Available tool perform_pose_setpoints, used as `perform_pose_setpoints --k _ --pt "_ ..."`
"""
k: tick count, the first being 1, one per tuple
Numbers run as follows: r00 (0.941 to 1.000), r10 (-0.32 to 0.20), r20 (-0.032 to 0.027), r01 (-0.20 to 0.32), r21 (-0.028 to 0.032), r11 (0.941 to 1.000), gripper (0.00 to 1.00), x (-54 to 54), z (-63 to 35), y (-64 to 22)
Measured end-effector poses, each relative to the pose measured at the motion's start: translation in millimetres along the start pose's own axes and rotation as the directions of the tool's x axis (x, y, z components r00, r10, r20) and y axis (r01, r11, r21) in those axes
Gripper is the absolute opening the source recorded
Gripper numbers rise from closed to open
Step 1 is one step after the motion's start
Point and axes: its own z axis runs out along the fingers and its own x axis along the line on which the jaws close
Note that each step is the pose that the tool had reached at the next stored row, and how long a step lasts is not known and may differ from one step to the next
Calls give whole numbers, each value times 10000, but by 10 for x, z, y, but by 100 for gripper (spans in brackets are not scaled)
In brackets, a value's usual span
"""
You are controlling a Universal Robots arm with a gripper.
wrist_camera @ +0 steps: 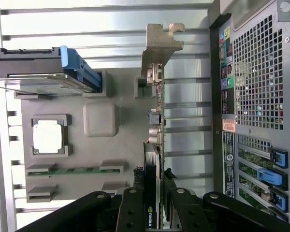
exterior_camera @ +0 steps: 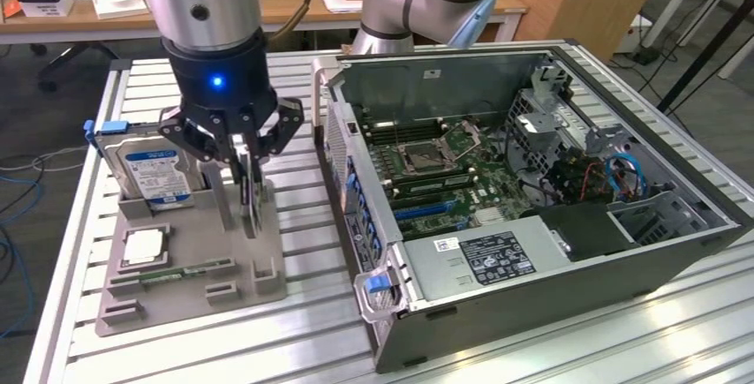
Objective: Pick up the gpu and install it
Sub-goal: 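Pick up the gpu and move the gpu toward the slot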
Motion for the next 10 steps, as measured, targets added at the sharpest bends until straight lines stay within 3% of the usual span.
perform_pose_setpoints --k 10 --pt "10000 0 1 0 2 10000 26 -1 -65 2"
